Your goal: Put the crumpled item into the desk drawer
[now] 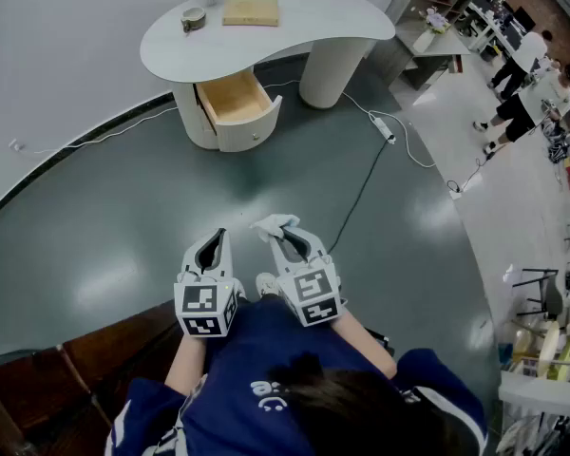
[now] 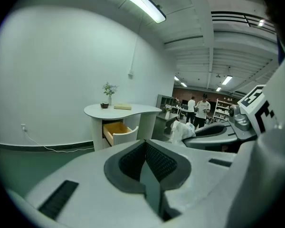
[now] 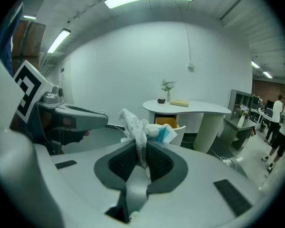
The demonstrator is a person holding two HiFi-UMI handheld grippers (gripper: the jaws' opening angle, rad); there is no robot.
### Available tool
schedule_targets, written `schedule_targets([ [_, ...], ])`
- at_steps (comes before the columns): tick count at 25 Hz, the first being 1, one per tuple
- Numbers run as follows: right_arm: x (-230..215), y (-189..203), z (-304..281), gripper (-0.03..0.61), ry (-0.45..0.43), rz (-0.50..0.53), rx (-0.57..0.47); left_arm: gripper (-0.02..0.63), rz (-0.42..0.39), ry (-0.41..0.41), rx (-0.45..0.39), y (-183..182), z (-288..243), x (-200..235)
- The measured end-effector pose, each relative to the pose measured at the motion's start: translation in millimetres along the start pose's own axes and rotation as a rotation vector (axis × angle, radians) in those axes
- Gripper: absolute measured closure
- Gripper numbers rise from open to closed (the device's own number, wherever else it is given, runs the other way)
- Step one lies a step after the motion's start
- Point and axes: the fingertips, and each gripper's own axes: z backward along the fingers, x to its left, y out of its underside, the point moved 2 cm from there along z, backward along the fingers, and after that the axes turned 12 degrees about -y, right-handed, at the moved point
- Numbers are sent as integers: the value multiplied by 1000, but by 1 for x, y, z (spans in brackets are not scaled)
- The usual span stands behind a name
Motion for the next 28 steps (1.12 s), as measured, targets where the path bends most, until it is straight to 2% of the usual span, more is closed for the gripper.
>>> schedule_targets([
  [3, -2, 1, 1, 520, 14, 17, 7, 611, 15, 5, -5, -1, 0, -1],
  [12, -2, -5, -4, 515, 72, -21, -38, 611, -8, 30, -34, -6, -1, 3],
  [20, 6, -4, -13, 515, 84, -16, -39, 609, 13, -36, -76, -23, -17, 28],
  [24, -5, -4, -21, 515, 80, -14, -28, 611, 40, -42, -68, -29, -29, 28],
  [28, -27, -5, -38, 515, 94, 32, 7, 609, 10, -31, -62, -35, -49, 22],
])
